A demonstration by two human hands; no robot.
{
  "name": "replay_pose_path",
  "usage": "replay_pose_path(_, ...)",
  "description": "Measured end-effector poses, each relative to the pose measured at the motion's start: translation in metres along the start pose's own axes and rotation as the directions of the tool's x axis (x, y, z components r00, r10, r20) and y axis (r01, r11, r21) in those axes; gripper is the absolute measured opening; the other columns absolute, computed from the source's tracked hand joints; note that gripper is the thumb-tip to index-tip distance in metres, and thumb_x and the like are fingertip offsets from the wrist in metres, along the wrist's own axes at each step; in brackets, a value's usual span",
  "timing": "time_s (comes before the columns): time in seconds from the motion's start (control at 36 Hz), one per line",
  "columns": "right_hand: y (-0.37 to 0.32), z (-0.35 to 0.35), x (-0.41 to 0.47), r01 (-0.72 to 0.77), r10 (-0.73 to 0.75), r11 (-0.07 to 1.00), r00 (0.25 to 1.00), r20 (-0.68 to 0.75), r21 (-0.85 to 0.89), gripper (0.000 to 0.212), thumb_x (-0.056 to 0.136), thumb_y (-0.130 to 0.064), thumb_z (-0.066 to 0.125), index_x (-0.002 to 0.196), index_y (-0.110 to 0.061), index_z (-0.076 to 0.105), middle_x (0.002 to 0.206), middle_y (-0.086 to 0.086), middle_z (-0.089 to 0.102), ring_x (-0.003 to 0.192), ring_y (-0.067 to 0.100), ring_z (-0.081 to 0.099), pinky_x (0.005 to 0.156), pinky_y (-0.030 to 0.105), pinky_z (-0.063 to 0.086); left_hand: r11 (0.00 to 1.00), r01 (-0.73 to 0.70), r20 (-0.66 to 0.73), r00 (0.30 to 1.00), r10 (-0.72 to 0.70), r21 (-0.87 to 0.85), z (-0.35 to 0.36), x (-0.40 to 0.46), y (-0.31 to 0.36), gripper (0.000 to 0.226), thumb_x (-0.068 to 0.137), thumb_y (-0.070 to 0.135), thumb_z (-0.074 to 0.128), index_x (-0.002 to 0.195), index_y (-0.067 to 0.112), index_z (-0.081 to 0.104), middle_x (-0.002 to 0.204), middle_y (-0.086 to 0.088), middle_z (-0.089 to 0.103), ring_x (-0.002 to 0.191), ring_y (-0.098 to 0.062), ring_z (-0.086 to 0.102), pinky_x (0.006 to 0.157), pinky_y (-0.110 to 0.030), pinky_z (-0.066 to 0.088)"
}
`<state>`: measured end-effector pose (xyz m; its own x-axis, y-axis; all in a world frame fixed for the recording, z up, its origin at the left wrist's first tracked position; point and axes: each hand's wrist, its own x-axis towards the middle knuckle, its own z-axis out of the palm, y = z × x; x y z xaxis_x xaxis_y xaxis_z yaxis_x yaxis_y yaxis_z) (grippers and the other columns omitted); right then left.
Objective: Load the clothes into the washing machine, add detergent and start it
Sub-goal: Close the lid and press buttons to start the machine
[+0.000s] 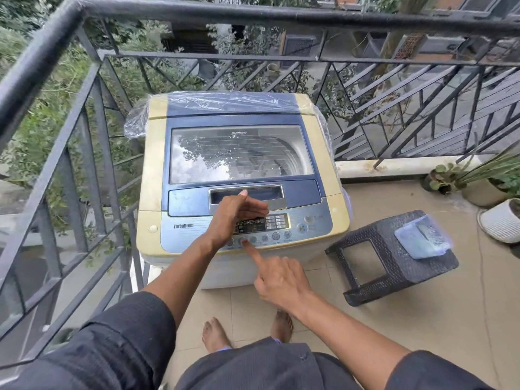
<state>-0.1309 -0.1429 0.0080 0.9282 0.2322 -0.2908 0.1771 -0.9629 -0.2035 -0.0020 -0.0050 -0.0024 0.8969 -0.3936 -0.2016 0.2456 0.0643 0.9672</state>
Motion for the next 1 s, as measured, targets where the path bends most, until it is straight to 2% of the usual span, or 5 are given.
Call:
replay_pose_path(0.11,-0.003,-0.001,0.0,0.004,-0.004,1.0,1.0,-0.008,-0.004,0.087,0.094,-0.023,0.045,0.165,-0.039,-0.002,0.095,0.013,0.073,0.084,0.039,0.069,0.066,0.04,0.039,1.0,0.006,-0.001,1.0,-0.006,-0.007,-0.001,0.0,-0.001,0.071,0.104,0.046,0.033,0.112,-0.01,0.076,0.106,-0.022,0.08,0.105,-0.034,0.078,0.095,-0.033,0.061)
replay_pose_path(0.33,-0.009,0.009,0.002,-0.031,0.031,0.999,0.999,0.02,-0.012,0.091,0.095,-0.026,0.046,0.164,-0.037,-0.012,0.101,0.013,0.074,0.091,0.039,0.07,0.075,0.044,0.051,1.0,0.026,0.029,0.999,-0.026,0.011,-0.003,0.003,0.001,0.07,0.103,0.048,0.035,0.11,-0.009,0.077,0.104,-0.023,0.08,0.103,-0.033,0.079,0.094,-0.03,0.061)
replay_pose_path(0.64,-0.012,0.02,0.001,-0.078,0.078,0.997,0.997,0.029,0.011,0.1,0.094,-0.021,0.048,0.159,-0.04,-0.025,0.098,0.019,0.074,0.09,0.039,0.071,0.078,0.045,0.052,0.999,0.03,0.048,0.998,-0.032,0.033,-0.006,0.006,0.003,0.072,0.105,0.048,0.034,0.111,-0.01,0.076,0.105,-0.024,0.08,0.104,-0.035,0.078,0.096,-0.034,0.062)
replay_pose_path(0.86,-0.017,0.018,0.002,-0.027,0.03,0.997,0.999,0.044,-0.067,0.1,0.094,-0.017,0.048,0.161,-0.026,-0.026,0.095,0.016,0.074,0.084,0.037,0.071,0.064,0.04,0.039,0.998,0.017,0.061,0.998,-0.021,0.057,-0.007,0.004,0.005,0.073,0.107,0.048,0.031,0.113,-0.01,0.076,0.106,-0.023,0.08,0.106,-0.035,0.078,0.1,-0.037,0.061)
replay_pose_path(1.0,-0.017,0.023,0.003,0.003,0.003,0.988,0.999,0.036,-0.154,0.101,0.096,-0.016,0.049,0.16,-0.022,-0.029,0.088,0.01,0.075,0.075,0.032,0.071,0.058,0.036,0.038,0.998,0.01,0.064,0.998,-0.014,0.067,-0.006,0.005,0.005,0.072,0.112,0.044,0.029,0.112,-0.011,0.075,0.105,-0.023,0.08,0.104,-0.034,0.078,0.098,-0.035,0.061)
